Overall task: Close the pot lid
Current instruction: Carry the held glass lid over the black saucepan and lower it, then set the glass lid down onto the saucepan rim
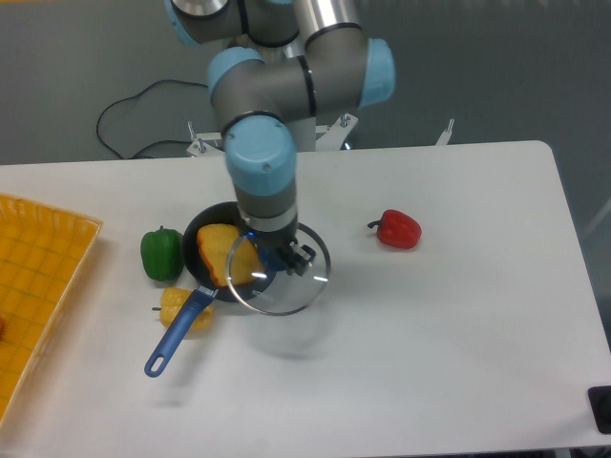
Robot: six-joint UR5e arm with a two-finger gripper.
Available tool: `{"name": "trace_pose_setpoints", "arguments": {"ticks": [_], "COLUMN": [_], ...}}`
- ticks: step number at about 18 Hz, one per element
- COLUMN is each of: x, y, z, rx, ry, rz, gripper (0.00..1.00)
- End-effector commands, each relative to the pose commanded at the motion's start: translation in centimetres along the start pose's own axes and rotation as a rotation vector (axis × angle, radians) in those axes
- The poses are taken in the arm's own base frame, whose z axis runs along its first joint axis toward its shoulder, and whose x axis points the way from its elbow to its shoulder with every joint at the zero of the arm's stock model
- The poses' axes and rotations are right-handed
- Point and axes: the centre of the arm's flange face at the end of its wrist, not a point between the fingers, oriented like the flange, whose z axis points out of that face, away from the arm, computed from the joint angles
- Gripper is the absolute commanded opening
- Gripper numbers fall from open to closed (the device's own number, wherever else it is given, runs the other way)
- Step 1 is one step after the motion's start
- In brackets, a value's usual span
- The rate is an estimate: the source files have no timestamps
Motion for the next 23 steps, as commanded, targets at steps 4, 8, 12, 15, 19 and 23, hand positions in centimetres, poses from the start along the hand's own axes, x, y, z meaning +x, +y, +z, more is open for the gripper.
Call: {"name": "trace_pose_setpoints", "arguments": {"ticks": [4,8,12,15,19,23], "x": [2.9,4.1,4.7,4.8,5.2,5.5], "y": [-0.7,-0.2,0.1,0.2,0.2,0.3], "z": [0.7,1.3,1.6,1.7,2.0,2.6], "rx": [0.007,0.020,0.015,0.013,-0.008,-0.016], "ry": [-0.018,-0.035,-0.029,-0.029,-0.036,-0.028], "rz": [0.033,0.039,0.043,0.048,0.056,0.058], "gripper": [0.59,0.59,0.59,0.59,0.59,0.59]}}
